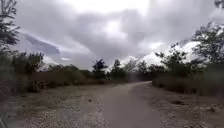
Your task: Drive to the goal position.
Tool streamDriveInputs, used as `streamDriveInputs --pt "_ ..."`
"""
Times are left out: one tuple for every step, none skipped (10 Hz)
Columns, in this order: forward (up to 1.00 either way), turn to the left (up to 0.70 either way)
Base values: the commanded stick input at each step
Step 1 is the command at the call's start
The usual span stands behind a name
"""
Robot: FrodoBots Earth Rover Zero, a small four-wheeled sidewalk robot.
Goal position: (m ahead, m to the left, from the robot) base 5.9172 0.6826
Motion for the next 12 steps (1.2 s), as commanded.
streamDriveInputs --pt "0.45 0.0" --pt "0.45 0.0" --pt "0.45 0.0" --pt "0.45 0.0" --pt "0.45 0.0" --pt "0.45 0.0" --pt "0.45 0.0" --pt "0.45 0.0" --pt "0.45 0.0" --pt "0.45 0.0" --pt "0.45 0.0" --pt "0.45 0.0"
